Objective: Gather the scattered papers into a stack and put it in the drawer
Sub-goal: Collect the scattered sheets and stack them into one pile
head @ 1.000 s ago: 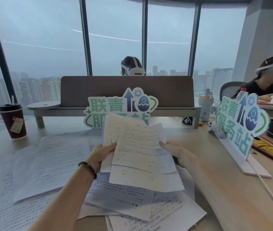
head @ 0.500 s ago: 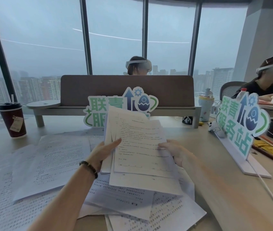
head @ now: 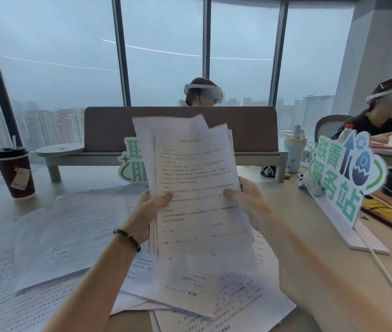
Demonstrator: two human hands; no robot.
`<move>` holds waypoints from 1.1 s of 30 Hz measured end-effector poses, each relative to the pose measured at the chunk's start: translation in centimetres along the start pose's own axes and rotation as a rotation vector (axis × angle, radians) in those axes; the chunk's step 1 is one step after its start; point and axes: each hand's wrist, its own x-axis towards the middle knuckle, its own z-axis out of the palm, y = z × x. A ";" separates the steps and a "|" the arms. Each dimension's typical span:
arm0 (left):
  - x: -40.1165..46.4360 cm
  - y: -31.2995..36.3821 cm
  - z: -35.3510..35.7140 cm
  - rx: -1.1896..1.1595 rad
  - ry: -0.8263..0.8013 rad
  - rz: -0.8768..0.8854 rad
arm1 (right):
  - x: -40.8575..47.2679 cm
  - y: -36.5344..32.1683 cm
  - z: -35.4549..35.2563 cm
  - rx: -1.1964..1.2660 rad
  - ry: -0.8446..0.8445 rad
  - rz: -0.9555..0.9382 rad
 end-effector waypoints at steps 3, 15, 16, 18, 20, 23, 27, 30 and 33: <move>-0.1 0.8 0.8 0.031 0.087 0.136 | -0.6 -1.1 0.5 -0.116 0.069 -0.200; -0.7 2.3 2.0 0.022 0.184 0.383 | -2.0 -1.0 2.3 -0.108 0.197 -0.479; -0.7 2.2 1.9 -0.007 0.129 0.378 | -2.0 -1.0 2.3 -0.085 0.193 -0.463; -0.8 1.9 1.6 -0.070 0.031 0.335 | -2.0 -0.7 2.3 -0.027 0.174 -0.413; -1.0 1.6 1.5 -0.099 -0.043 0.286 | -2.0 -0.5 2.4 -0.002 0.154 -0.383; -1.1 1.3 1.7 -0.112 -0.059 0.250 | -2.0 -0.4 2.2 -0.018 0.141 -0.368; -1.2 1.4 1.6 -0.160 -0.026 0.240 | -2.0 -0.9 1.5 -0.003 0.103 -0.380; -1.3 1.6 1.4 -0.170 -0.022 0.230 | -1.8 -1.3 0.9 -0.032 0.094 -0.405; -1.2 1.7 1.4 -0.171 -0.017 0.243 | -1.8 -1.4 0.5 -0.096 0.063 -0.409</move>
